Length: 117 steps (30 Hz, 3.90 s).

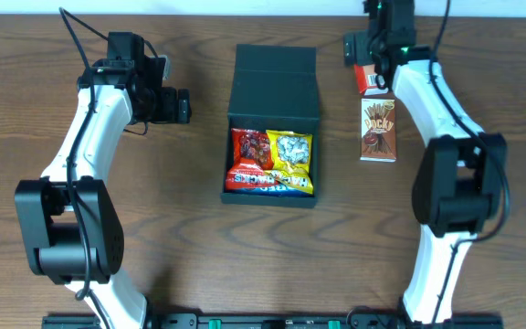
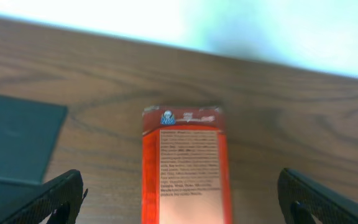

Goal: Pack container
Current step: 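Reach the right gripper to the red Pocky box and grasp it, then carry the Pocky box left and lower it into the box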

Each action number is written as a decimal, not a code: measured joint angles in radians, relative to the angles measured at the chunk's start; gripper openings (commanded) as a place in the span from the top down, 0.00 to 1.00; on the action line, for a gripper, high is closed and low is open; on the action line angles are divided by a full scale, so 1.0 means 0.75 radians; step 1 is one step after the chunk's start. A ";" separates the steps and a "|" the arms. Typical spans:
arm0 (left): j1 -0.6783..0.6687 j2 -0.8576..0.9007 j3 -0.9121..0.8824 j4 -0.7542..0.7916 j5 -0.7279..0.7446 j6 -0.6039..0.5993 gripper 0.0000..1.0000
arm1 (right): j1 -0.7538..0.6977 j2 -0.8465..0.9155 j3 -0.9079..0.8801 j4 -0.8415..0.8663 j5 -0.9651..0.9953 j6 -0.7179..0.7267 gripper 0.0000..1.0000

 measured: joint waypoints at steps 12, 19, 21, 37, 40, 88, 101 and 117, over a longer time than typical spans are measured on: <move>-0.001 0.000 0.000 -0.004 0.000 -0.001 0.05 | -0.064 0.162 -0.001 0.004 -0.003 -0.032 0.01; -0.001 0.000 0.000 -0.006 0.000 -0.001 0.05 | -0.124 0.162 -0.001 -0.036 -0.117 -0.032 0.01; -0.001 0.000 0.000 -0.006 0.000 -0.001 0.05 | -0.136 0.162 -0.001 -0.048 -0.147 -0.032 0.01; -0.001 0.000 0.000 -0.006 0.000 -0.001 0.05 | -0.136 0.162 -0.001 -0.170 -0.194 -0.037 0.22; -0.001 0.000 0.000 -0.009 0.000 -0.001 0.05 | -0.136 0.162 0.000 -0.169 -0.193 -0.037 0.26; -0.001 0.000 0.000 0.036 -0.035 0.000 0.05 | 0.607 0.174 0.903 -1.707 -0.312 0.532 0.34; 0.000 0.000 0.000 0.040 -0.035 0.005 0.05 | 0.723 0.174 0.903 -1.824 -0.339 0.616 0.39; 0.000 0.000 0.000 0.041 -0.039 0.005 0.05 | 0.730 0.174 0.903 -1.822 -0.342 0.718 0.03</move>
